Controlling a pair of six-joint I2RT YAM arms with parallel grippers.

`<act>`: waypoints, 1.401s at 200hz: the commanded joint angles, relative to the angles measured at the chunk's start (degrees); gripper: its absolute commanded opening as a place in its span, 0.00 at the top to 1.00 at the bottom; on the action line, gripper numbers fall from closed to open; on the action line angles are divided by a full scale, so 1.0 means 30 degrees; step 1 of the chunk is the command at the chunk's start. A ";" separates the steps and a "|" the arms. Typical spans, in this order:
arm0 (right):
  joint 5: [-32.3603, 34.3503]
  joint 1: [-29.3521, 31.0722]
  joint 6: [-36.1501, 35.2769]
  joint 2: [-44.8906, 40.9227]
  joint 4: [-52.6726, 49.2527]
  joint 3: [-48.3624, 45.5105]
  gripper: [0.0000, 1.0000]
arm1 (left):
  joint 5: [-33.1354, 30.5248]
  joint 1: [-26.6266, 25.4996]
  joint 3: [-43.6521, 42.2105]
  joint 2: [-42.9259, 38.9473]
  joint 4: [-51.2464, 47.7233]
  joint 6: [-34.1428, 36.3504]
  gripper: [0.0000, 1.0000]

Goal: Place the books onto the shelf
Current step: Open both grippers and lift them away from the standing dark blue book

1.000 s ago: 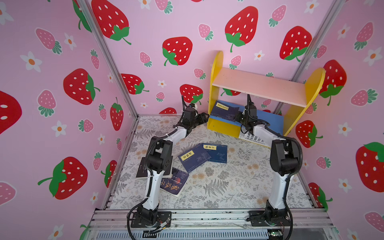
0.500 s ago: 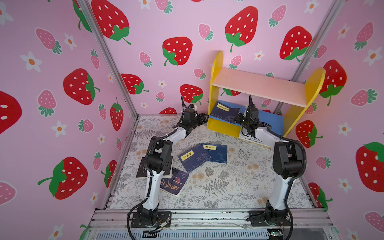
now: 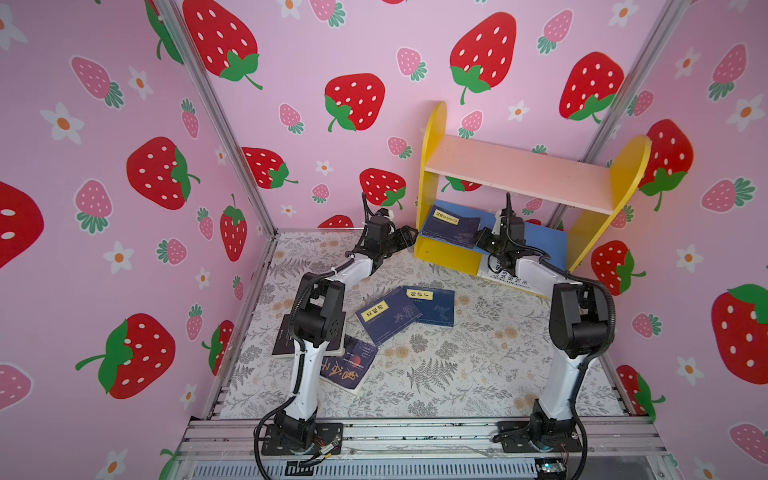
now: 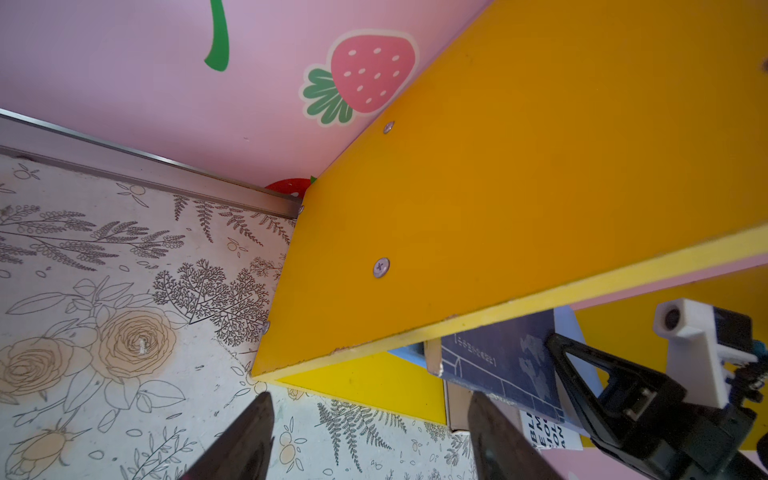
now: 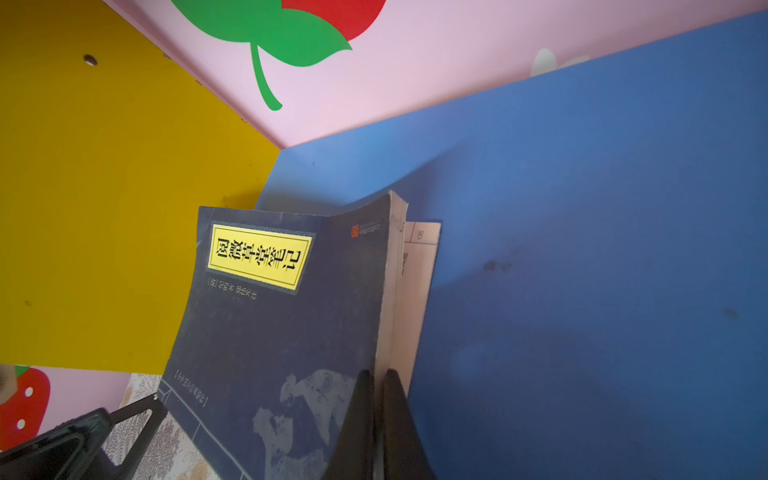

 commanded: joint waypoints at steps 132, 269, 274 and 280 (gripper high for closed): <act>0.2285 0.0860 0.2216 0.0296 0.1530 -0.0513 1.00 | 0.0193 0.0069 0.0229 -0.0627 0.0564 -0.0166 0.25; 0.2037 0.1051 0.1642 0.0276 0.1501 -0.0172 0.76 | 0.0131 0.0081 -0.0713 -0.1263 0.0830 -0.0445 0.25; 0.2108 0.1039 0.1580 0.0248 0.1468 -0.0181 0.74 | 0.0131 0.0073 -0.0748 -0.1323 0.0868 -0.0441 0.25; 0.2167 0.1038 0.1473 0.0164 0.1443 -0.0181 0.68 | 0.0106 0.0093 -0.0777 -0.1372 0.0851 -0.0434 0.26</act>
